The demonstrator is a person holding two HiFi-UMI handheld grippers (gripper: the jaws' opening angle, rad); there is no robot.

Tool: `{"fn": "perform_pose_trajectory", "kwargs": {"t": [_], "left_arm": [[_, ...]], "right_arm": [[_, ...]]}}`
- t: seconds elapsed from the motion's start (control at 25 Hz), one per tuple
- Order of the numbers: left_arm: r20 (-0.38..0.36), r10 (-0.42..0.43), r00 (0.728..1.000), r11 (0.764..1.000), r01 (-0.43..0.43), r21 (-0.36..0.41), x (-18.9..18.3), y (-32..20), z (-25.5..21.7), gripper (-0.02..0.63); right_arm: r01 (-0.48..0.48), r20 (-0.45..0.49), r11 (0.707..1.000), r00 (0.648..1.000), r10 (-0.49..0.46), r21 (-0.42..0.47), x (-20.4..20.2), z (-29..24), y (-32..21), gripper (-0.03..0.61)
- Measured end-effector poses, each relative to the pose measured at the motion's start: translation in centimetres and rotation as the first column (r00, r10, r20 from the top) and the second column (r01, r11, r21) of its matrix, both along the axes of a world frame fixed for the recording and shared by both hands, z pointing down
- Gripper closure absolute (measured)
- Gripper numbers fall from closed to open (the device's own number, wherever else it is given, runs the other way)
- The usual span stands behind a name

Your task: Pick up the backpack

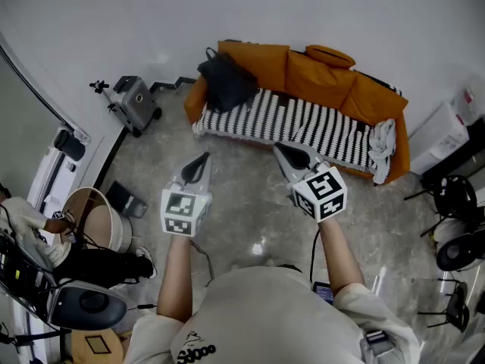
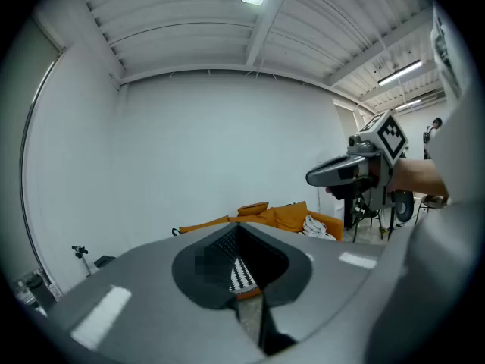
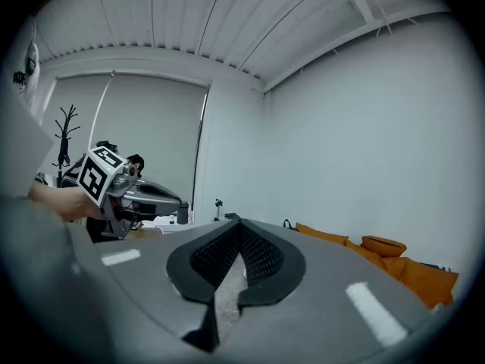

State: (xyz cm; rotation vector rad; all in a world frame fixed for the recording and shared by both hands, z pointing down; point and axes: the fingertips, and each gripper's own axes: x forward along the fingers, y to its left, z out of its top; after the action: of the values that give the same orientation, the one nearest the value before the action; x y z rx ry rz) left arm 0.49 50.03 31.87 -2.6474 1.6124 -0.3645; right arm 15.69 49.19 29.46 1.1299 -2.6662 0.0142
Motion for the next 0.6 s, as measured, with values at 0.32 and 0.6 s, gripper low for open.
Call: {"fn": "perform_pose_trajectory", "kwargs": {"t": [0.32, 0.6], "left_arm": [[0.001, -0.009, 1.000, 1.000, 0.009, 0.010, 0.9, -0.7, -0.2, 0.603], [0.004, -0.032, 0.999, 0.999, 0.032, 0.004, 2.4, -0.7, -0.5, 0.604]], "right_arm": [[-0.005, 0.037, 1.000, 0.999, 0.005, -0.004, 1.1, -0.2, -0.8, 0.575], [0.013, 0.047, 1.000, 0.999, -0.012, -0.005, 2.8, -0.8, -1.2, 0.575]]}}
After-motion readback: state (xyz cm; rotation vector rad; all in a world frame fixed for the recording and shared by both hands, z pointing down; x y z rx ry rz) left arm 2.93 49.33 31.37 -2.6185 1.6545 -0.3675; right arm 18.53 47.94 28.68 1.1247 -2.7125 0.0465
